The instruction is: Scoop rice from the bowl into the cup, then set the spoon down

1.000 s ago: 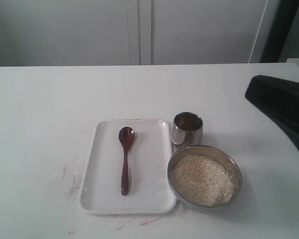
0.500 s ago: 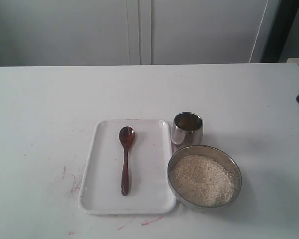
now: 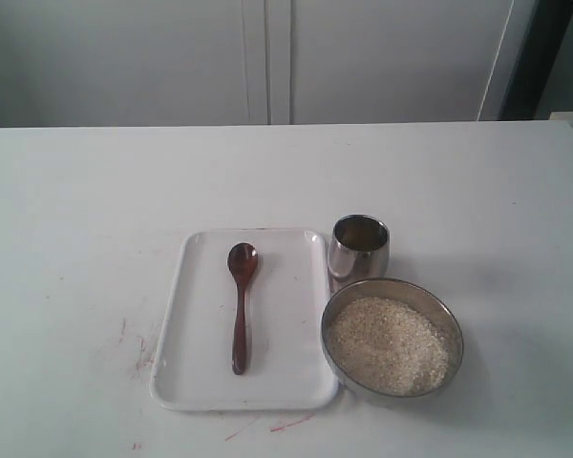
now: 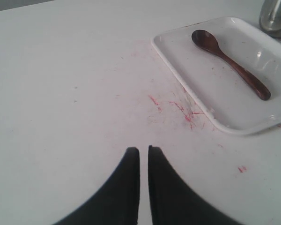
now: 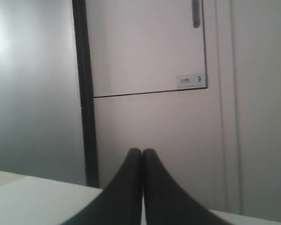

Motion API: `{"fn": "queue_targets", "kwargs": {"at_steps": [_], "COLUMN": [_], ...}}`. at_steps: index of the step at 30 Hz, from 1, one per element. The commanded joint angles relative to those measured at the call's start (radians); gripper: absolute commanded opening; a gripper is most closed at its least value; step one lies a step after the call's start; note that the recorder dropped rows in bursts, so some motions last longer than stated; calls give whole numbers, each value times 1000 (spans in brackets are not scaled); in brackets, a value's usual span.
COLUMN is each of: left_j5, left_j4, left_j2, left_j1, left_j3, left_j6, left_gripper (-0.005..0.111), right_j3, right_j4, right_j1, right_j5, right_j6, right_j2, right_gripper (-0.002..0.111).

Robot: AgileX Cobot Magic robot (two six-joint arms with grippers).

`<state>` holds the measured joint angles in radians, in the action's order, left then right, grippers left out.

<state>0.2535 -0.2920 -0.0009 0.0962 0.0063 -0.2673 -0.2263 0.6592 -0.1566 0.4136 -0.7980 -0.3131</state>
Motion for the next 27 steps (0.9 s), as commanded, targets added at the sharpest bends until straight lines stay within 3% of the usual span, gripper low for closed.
{"fn": "queue_targets", "kwargs": {"at_steps": [1, 3, 8, 14, 23, 27], "left_j5": [1, 1, 1, 1, 1, 1], "left_j4": [-7, -7, -7, -7, -7, -7], "left_j2": [1, 1, 1, 1, 1, 1], "left_j1": [7, 7, 7, 7, 7, 7], "left_j3": [-6, -6, -6, -6, -6, -6], "left_j6": [2, 2, 2, 2, 2, 2], "left_gripper": [14, 14, 14, 14, 14, 14], "right_j3": [7, 7, 26, 197, 226, 226], "right_j4": [-475, -580, -575, -578, -578, -578], "right_j1": [5, 5, 7, 9, 9, 9], "right_j5": [-137, -211, -483, -506, -760, -767], "right_j6": [509, 671, 817, 821, 823, 821], "right_j2": [43, 71, 219, 313, 313, 313], "right_gripper": [0, 0, 0, 0, 0, 0]}}
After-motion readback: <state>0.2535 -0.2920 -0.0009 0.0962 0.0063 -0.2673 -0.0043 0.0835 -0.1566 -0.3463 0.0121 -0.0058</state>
